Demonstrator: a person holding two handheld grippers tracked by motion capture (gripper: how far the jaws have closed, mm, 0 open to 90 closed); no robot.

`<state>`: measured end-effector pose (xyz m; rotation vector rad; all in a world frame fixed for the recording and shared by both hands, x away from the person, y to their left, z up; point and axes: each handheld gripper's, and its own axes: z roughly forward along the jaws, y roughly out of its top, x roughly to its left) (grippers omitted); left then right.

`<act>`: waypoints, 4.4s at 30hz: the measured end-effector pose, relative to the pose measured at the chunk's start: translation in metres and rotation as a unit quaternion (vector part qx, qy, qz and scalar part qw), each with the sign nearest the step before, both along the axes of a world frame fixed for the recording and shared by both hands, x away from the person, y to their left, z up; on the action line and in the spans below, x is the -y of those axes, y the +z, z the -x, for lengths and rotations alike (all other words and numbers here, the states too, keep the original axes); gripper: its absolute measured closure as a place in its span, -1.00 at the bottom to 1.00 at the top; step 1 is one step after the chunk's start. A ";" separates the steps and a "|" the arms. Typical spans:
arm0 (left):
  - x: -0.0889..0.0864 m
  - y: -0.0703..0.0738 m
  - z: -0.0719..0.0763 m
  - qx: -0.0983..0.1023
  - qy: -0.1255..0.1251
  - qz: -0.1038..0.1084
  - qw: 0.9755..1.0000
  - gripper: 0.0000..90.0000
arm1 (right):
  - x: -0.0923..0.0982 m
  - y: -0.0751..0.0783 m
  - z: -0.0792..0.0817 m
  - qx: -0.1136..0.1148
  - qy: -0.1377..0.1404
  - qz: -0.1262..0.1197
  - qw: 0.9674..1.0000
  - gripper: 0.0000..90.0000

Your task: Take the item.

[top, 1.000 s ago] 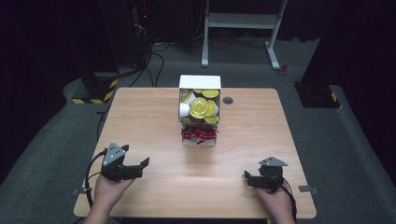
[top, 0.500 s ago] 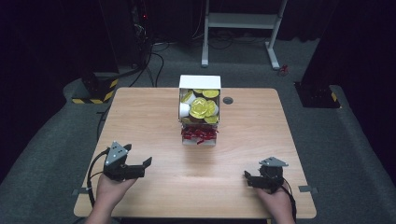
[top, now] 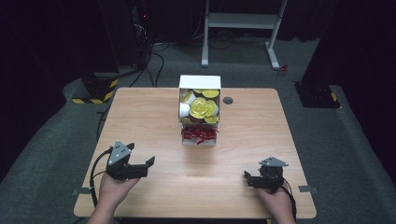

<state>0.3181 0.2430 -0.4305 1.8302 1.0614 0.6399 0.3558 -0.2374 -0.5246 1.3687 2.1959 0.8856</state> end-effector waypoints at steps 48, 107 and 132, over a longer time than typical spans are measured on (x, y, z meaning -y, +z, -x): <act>0.048 0.045 -0.024 0.016 -0.060 0.011 0.998 -0.81 | 0.001 0.000 0.000 0.001 0.005 0.003 1.000 -0.81; 0.133 0.113 -0.090 0.053 -0.059 -0.026 0.997 0.50 | 0.000 0.000 0.001 -0.002 0.004 0.000 1.000 -0.81; 0.150 0.111 -0.102 0.065 -0.036 -0.044 0.996 -0.02 | 0.001 0.000 0.001 -0.001 0.005 0.001 1.000 -0.81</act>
